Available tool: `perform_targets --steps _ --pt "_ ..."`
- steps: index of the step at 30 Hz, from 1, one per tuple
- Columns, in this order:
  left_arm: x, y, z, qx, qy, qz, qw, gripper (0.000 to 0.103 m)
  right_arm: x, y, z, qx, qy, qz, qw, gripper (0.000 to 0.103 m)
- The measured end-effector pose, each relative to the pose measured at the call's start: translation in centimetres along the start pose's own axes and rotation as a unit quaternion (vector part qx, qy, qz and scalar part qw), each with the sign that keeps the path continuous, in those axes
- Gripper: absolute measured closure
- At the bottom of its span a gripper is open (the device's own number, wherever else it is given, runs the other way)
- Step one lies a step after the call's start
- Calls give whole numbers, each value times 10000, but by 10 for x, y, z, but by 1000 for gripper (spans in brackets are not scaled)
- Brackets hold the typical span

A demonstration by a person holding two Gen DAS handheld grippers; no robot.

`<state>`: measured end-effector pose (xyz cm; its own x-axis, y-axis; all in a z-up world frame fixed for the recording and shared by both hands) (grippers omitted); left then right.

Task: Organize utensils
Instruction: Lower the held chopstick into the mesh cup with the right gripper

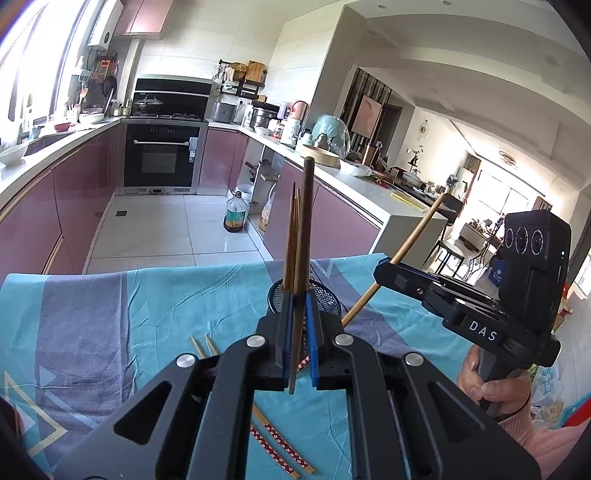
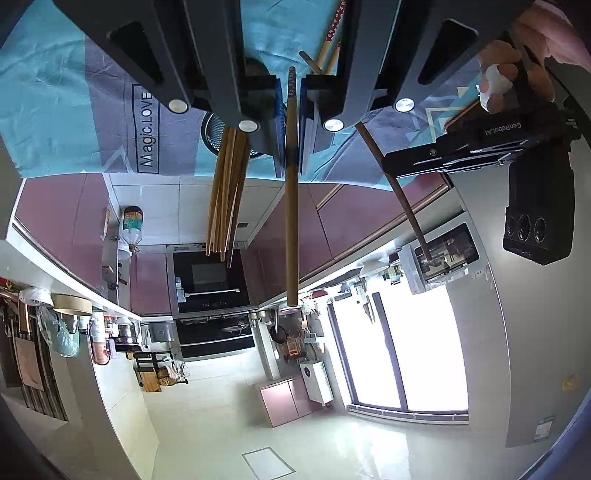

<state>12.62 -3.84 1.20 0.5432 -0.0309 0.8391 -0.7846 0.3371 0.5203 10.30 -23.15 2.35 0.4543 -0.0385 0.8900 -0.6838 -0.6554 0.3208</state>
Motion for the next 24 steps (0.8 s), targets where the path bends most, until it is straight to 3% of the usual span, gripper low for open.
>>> perform_targets --steps 24 --pt "34 34 6 -14 -60 602 9982 96 31 19 2 -97 262 396 9988 98"
Point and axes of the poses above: each gripper's, at about its wrist camera, not at the fingertips, and y roughly against the way its jaws point, z to its right, x to its top, the point moved 6 cm from there along -y, roughly the way its jaws point, and after that the axes turned 14 degrees about x, right-handed, at the moved point
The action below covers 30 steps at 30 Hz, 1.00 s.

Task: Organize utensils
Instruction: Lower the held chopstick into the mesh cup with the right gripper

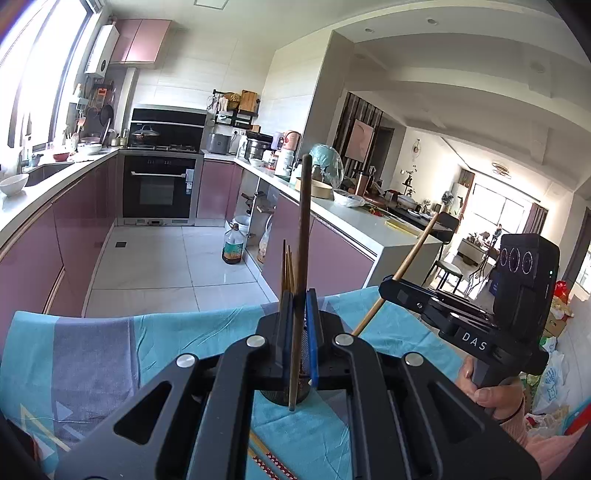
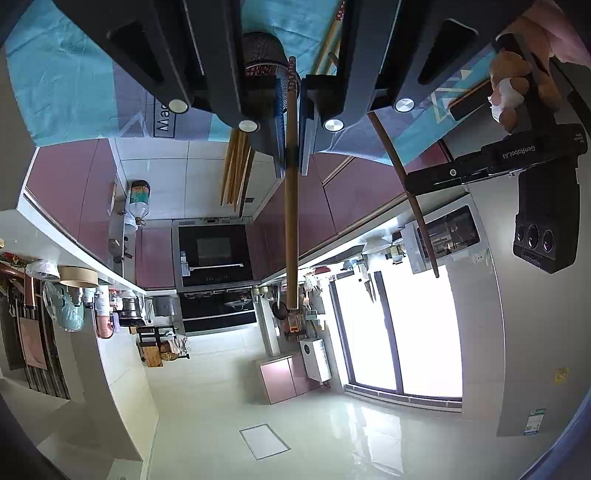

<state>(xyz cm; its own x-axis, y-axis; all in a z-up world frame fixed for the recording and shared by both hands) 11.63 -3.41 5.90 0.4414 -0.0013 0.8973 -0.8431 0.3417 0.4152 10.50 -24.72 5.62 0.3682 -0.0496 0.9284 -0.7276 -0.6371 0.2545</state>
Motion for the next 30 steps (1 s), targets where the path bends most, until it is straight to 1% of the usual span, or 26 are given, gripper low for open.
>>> perform_targets --steps 9,16,21,28,30 --pt "11 7 8 -16 14 135 9999 96 6 -2 6 -4 -13 71 10000 98" --pt "23 3 11 -35 -5 201 9998 96 8 -4 11 -32 -38 98 9999 98" --pt "27 0 16 -32 22 187 9998 96 8 -8 18 -67 -113 90 9999 98" --pt "33 -5 11 -50 33 154 9999 96 7 -13 22 -115 -160 48 9998 98" --pt "30 -5 10 -7 14 144 9999 96 8 -16 23 -134 -174 32 9998 98"
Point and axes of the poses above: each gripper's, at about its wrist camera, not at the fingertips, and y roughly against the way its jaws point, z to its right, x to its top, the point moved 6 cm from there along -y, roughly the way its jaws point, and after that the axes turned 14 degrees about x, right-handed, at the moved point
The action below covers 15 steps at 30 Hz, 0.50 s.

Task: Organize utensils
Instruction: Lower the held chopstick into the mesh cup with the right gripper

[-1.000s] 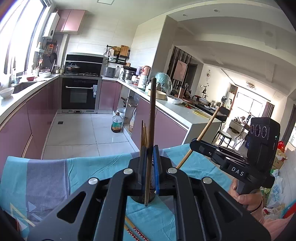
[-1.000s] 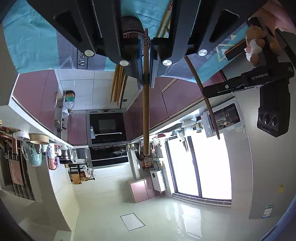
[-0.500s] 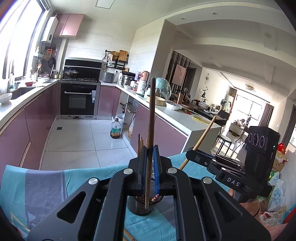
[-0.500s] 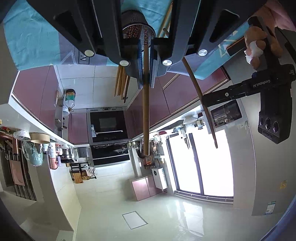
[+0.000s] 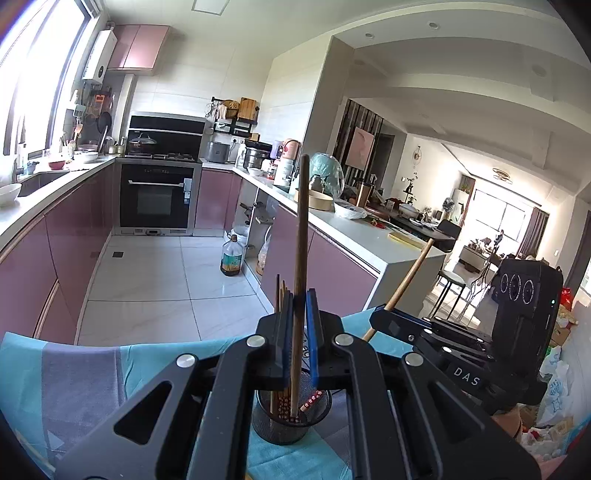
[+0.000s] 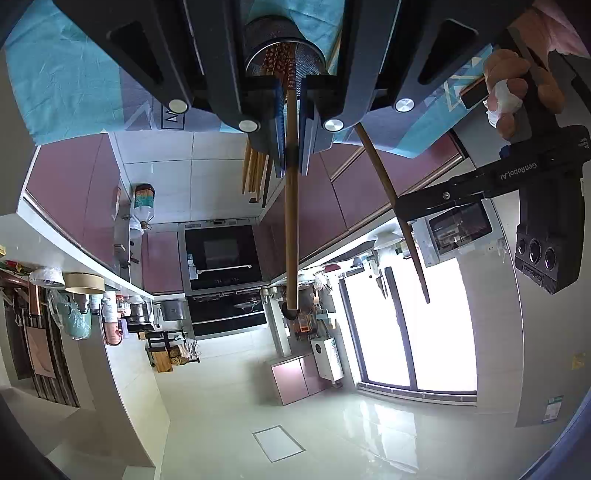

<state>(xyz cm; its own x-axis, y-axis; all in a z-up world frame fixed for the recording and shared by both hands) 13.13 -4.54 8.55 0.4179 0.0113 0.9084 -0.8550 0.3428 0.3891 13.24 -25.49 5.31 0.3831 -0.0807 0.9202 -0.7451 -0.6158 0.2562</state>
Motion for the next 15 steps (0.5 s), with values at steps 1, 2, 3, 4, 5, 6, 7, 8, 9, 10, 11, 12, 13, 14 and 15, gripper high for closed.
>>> perform_targets --steps 1,2,3,4,5,6,7,8,9,10,11,12,13,14,15 --pt "0 -1 -1 13 -2 -13 10000 96 0 -1 -1 -7 -6 -13 10000 98" --pt "0 -1 0 13 -4 -26 10000 96 0 -2 0 -13 -11 -26 10000 98" --pt "0 -2 1 8 -9 -36 10000 96 0 -4 1 -21 -15 -43 10000 98" --pt "0 -2 1 11 -18 -55 10000 96 -1 -5 1 -26 -18 -57 10000 98" --pt "0 -3 1 9 -25 -74 10000 96 -2 -6 2 -28 -25 -73 10000 98" --pt "-2 -3 1 1 -34 -98 9999 96 -2 -7 3 -31 -32 -87 10000 98" --pt "-2 -5 3 3 -44 -119 9999 96 -2 -7 4 -31 -40 -97 9999 98" --pt "-2 -6 3 11 -55 -135 9999 96 -2 -8 4 -27 -52 -109 9999 98" --pt "-4 -5 4 13 -62 -156 9999 96 -2 -9 4 -27 -62 -118 9999 98" --pt "-4 -7 4 6 -59 -186 9998 96 -3 -11 5 -29 -68 -129 9999 98" --pt "-3 -8 4 5 -60 -206 9998 96 -4 -12 5 -25 -74 -143 9999 98" --pt "-4 -8 3 12 -63 -224 9997 96 -4 -12 5 -24 -79 -154 9998 98" --pt "-5 -8 2 13 -57 -242 9997 96 -5 -13 5 -26 -82 -169 9998 98" --pt "-5 -8 1 5 -50 -262 9996 96 -6 -14 6 -26 -86 -182 9998 98" --pt "-6 -8 1 6 -45 -280 9996 96 -6 -14 6 -26 -92 -193 9998 98"
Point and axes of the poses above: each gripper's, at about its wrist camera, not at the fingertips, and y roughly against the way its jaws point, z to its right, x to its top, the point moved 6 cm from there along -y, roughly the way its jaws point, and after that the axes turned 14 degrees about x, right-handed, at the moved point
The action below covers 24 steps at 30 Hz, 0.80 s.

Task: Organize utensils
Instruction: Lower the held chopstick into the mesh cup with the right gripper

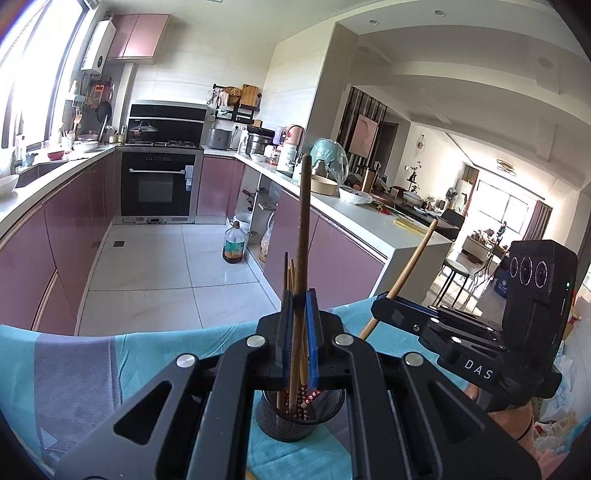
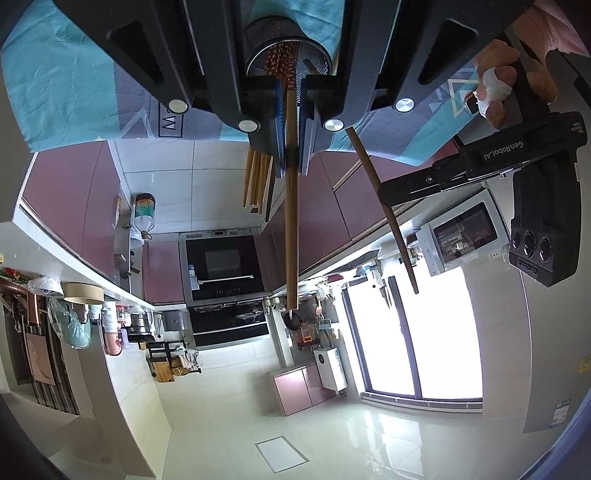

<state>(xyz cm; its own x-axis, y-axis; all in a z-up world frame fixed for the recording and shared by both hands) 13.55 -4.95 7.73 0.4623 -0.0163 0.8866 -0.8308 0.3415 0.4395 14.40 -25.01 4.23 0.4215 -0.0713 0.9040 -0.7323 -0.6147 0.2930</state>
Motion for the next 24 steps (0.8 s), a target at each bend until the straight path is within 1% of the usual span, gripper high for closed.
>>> perform_targets --steps 9,24 --pt "5 -10 3 44 5 -160 9999 96 -5 -6 2 -18 -69 -110 9999 98" --pt "-3 -16 2 69 20 -417 9991 96 -15 -18 5 -25 -149 -319 9994 98"
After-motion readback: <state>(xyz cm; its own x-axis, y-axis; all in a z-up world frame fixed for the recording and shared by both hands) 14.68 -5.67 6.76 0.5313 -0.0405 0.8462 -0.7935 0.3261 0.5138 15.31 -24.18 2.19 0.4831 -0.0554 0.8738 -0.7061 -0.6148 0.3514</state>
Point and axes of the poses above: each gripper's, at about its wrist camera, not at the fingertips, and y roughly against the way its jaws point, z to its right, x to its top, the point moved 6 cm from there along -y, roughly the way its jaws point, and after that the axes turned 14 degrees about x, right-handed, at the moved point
